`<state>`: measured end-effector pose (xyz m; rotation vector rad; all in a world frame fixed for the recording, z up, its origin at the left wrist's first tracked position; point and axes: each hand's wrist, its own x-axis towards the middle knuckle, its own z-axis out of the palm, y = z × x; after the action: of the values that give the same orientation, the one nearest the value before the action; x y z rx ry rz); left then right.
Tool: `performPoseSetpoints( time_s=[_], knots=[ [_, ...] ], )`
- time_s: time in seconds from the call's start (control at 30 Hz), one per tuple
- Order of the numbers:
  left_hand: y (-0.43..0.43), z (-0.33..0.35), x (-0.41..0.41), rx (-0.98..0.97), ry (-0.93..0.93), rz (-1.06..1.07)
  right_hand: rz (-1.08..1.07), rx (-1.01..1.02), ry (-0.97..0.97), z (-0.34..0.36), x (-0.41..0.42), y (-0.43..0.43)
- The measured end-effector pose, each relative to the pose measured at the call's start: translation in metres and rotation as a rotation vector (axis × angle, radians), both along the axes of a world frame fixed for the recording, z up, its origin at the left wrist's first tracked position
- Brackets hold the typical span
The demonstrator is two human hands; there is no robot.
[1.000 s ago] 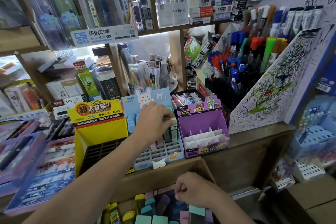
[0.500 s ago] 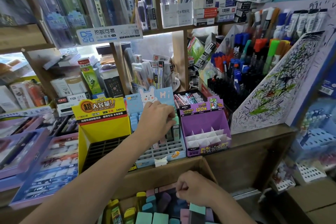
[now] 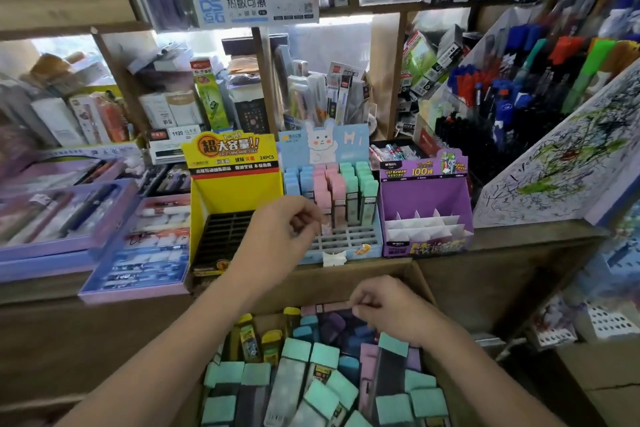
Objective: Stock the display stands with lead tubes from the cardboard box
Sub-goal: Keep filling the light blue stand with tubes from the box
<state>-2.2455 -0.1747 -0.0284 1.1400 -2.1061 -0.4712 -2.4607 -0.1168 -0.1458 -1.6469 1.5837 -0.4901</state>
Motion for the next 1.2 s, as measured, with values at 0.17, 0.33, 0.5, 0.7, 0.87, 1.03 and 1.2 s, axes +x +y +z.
performPoseSetpoints(
  time_s=[0.17, 0.33, 0.5, 0.7, 0.87, 1.03, 1.2],
  knots=[
    [0.039, -0.038, 0.039, 0.319, -0.077, 0.027, 0.084, 0.016, 0.059, 0.005, 0.006, 0.001],
    [0.078, -0.075, 0.062, 0.654, -0.192, -0.033, 0.225, 0.081, 0.110, 0.005, 0.024, 0.017],
    [0.105, -0.095, 0.074, 0.784, -0.296, -0.058, 0.339, 0.131, 0.188, 0.002, 0.037, 0.039],
    [0.126, -0.104, 0.097, 0.910, -0.380, -0.064, 0.351, 0.207, 0.182, 0.002, 0.040, 0.067],
    [0.137, -0.109, 0.105, 0.949, -0.526, -0.050, 0.434, 0.292, 0.177, 0.006, 0.057, 0.085],
    [0.139, -0.114, 0.113, 0.927, -0.588, 0.000, 0.534, 0.331, 0.147, 0.004, 0.080, 0.094],
    [0.143, -0.117, 0.118, 0.919, -0.645, -0.010, 0.496, 0.201, 0.081, -0.002, 0.103, 0.093]
  ],
)
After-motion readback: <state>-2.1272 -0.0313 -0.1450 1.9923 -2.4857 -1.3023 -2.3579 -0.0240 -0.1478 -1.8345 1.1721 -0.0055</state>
